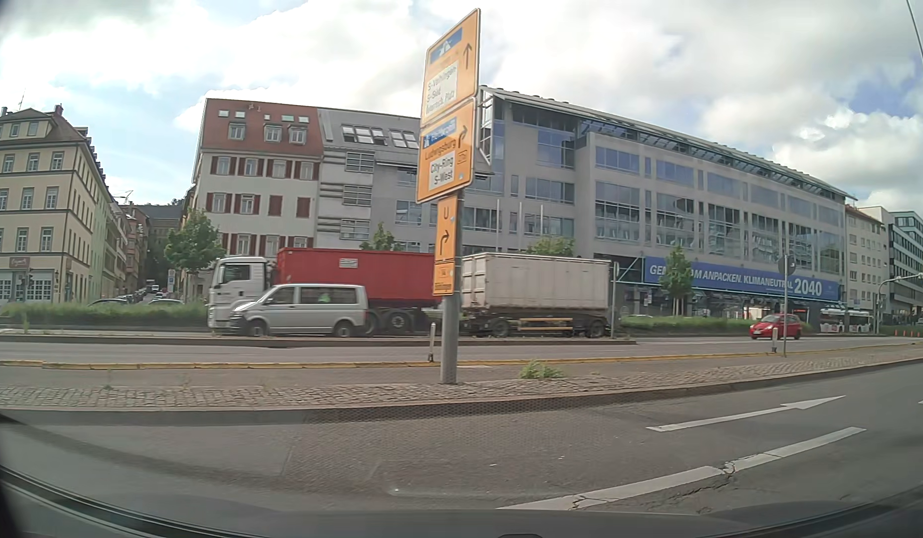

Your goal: Follow the waypoints while adhering to traffic rules and regulations

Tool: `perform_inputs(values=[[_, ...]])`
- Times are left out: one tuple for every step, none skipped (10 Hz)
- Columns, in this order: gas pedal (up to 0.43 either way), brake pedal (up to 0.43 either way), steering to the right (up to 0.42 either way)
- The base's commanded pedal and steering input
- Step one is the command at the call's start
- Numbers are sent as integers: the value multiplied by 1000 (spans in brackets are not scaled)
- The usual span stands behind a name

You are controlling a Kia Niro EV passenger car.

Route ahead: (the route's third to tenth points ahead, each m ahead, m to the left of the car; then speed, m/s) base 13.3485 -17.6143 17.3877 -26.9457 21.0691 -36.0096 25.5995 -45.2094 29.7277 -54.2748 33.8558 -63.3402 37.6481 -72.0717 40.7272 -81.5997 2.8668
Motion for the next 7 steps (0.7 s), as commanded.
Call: perform_inputs(values=[[197, 0, 656], [197, 0, 701], [197, 0, 725], [197, 0, 735], [197, 0, 734], [209, 0, 725], [209, 0, 720]])
